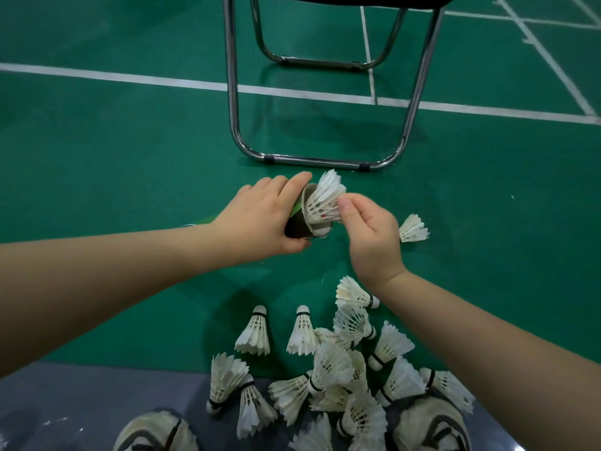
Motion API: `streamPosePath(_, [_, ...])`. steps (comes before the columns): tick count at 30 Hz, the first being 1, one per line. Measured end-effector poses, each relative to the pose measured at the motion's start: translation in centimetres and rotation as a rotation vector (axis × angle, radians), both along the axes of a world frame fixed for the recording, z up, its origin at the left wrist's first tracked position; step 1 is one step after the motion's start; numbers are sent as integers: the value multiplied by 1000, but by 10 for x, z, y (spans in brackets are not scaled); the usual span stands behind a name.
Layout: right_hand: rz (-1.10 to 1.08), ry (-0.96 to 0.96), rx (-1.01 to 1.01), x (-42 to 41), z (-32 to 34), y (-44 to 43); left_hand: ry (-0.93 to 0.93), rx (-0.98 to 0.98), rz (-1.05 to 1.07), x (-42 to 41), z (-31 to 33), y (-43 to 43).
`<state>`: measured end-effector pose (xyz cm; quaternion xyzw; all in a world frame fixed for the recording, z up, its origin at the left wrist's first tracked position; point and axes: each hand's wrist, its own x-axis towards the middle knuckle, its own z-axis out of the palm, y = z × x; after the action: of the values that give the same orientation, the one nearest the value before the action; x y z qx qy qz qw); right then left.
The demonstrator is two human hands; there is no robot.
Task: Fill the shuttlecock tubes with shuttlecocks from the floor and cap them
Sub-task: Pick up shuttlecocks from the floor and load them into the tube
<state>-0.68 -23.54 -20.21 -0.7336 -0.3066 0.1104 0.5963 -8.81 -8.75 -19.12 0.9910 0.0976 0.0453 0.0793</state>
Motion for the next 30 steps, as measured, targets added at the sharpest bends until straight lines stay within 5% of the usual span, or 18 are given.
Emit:
streamPosePath(3, [156,-49,-115,-5,2,0,-5,-5,12,4,0,0])
streamPosePath(6, [340,123,-289,-6,5,6,15,13,-4,6,-1,-2])
streamPosePath(13, [817,260,-966,14,10,12,175,99,-165,9,-11,-28])
streamPosePath(15, [785,319,-900,11,-4,8,209,133,-174,10,-18,-34])
streamPosePath(20, [263,566,-168,19,-14,-2,144,54,-43,26,-23,-28])
streamPosePath(22, [58,625,-21,31,-19,-11,163,39,-18,30,-25,-27])
streamPosePath(25, [-56,427,-373,44,-43,-35,196,46,-10,31,-31,-27])
streamPosePath(28, [162,140,-894,48,-79,-61,204,51,-29,31,-34,-29])
streamPosePath(30, [312,-105,-1026,44,-94,-70,216,48,-45,30,-36,-32])
